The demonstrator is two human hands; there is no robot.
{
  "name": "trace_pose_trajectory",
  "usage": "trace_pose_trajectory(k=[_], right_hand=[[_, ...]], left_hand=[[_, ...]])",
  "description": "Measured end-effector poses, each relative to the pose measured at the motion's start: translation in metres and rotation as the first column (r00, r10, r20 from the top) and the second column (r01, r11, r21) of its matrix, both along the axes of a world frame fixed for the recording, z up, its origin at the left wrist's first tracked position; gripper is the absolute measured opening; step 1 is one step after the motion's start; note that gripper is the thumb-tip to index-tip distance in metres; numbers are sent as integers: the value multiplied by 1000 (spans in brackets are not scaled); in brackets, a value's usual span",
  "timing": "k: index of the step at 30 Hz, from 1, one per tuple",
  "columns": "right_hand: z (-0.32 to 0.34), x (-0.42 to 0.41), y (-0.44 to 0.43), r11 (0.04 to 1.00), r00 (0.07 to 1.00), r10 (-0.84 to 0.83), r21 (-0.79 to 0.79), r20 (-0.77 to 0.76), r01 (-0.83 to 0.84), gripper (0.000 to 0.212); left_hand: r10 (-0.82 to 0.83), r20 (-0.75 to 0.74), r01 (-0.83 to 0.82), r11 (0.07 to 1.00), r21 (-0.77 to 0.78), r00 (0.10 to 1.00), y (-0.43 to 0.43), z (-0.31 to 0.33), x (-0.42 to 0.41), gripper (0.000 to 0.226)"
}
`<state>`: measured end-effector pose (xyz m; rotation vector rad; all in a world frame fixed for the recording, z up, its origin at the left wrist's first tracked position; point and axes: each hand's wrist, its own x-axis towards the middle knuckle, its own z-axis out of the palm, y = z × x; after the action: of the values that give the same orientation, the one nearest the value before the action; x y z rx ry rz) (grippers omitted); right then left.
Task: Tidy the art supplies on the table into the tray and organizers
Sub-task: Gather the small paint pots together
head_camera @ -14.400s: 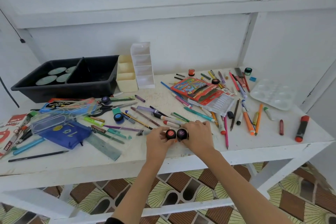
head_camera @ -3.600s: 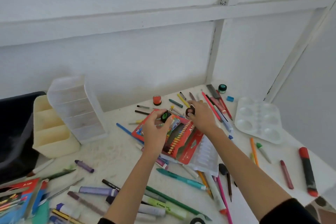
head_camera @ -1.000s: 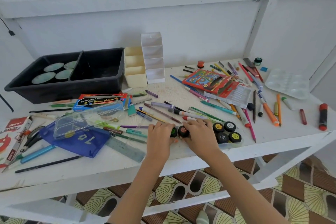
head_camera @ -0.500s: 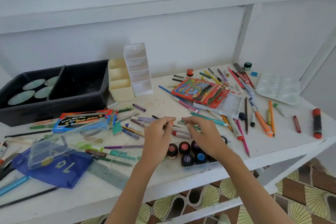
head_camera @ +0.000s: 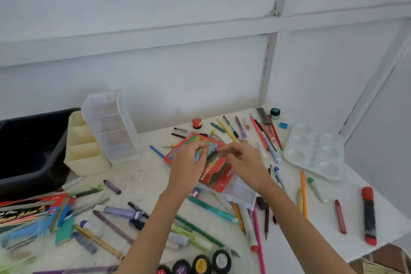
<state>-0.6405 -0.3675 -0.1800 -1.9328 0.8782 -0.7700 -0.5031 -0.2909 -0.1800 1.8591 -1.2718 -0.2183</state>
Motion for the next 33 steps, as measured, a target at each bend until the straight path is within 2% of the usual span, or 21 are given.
trace_pose_trajectory(k=[6, 9, 11, 13, 17, 19, 24, 28, 29, 31, 33], right_hand=[[-4, 1, -71, 998, 1000, 22, 61, 13, -23, 39], [-7, 5, -99, 995, 999, 46, 84, -2, -45, 37], [-9, 8, -116, 993, 998, 63, 104, -8, -62, 37], [-11, 11, -130, 990, 996, 87, 115, -21, -84, 37], [-15, 15, -148, 986, 992, 117, 125, -37, -111, 34], [-18, 15, -158, 985, 992, 117, 134, -49, -110, 33], [-25, 9, -182, 986, 991, 107, 137, -85, -94, 33], [-30, 2, -203, 987, 993, 61, 155, -97, -46, 34], [-31, 0, -209, 987, 995, 39, 156, -95, -24, 34], [-33, -4, -220, 988, 996, -30, 151, -80, 42, 35], [-34, -8, -232, 983, 991, -121, 136, -49, 126, 35]], left_hand=[[79, 117, -92, 989, 112, 990, -71, -14, 19, 22], [31, 337, -129, 954, 270, 941, -99, -18, 32, 27], [3, 422, -160, 928, 336, 906, -116, -19, 41, 31], [-4, 489, -210, 900, 382, 872, -133, -20, 49, 39], [-115, 592, -276, 803, 529, 798, -155, -25, 67, 72], [-172, 612, -289, 762, 579, 772, -162, -30, 76, 77], [-143, 582, -269, 782, 562, 801, -174, -42, 86, 63], [3, 557, -299, 846, 441, 830, -186, -45, 88, 41], [69, 496, -290, 877, 384, 866, -192, -43, 86, 36], [167, 251, -233, 936, 264, 954, -206, -34, 72, 30], [150, 4, -148, 978, 145, 989, -222, -25, 54, 28]])
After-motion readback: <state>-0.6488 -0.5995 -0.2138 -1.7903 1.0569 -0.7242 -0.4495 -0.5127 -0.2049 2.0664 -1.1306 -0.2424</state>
